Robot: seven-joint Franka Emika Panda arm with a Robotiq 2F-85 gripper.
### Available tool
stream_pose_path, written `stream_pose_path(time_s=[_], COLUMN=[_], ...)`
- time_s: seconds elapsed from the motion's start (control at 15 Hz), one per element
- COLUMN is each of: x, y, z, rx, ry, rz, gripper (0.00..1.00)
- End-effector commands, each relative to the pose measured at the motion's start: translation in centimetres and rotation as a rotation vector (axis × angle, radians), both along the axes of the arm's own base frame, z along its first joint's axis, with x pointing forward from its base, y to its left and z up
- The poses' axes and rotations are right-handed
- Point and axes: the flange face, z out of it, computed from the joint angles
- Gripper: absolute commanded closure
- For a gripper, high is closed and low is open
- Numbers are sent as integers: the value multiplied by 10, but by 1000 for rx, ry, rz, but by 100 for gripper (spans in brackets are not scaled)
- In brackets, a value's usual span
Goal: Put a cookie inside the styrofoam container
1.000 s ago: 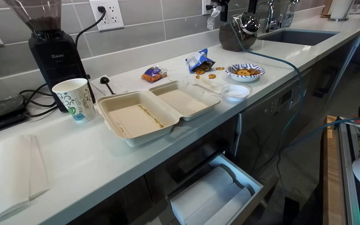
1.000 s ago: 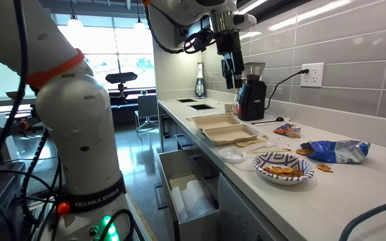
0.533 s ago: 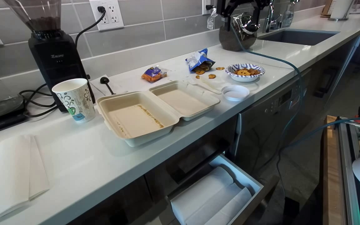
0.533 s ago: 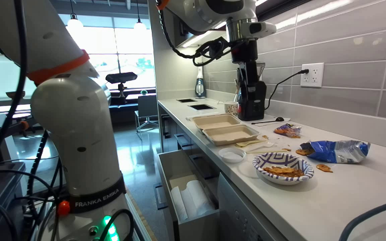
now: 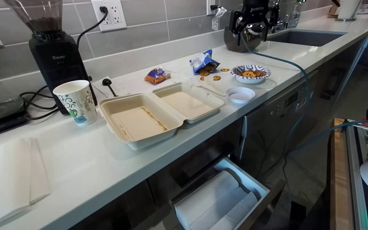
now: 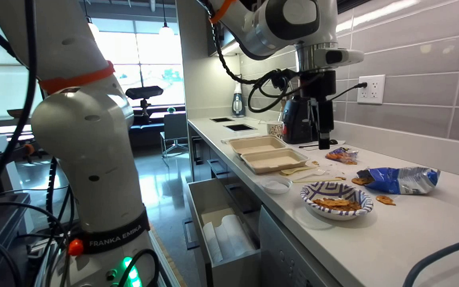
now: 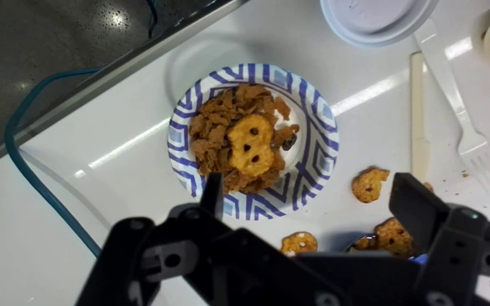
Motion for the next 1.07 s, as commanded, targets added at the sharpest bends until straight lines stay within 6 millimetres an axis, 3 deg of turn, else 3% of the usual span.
stream_pose_path(time_s=[0.0,0.2,0.73,0.8,1.0], x=[-10,-15,-30,-25,-24], y=[-23,-31,-21,-25,-25], z=[-22,-37,-66,-57,-57], rx=[-31,-33,-78,-62,-63], ry=[-10,-13,4,18,15], rz=[1,-5,46,47,48], gripper=[0,0,0,0,0])
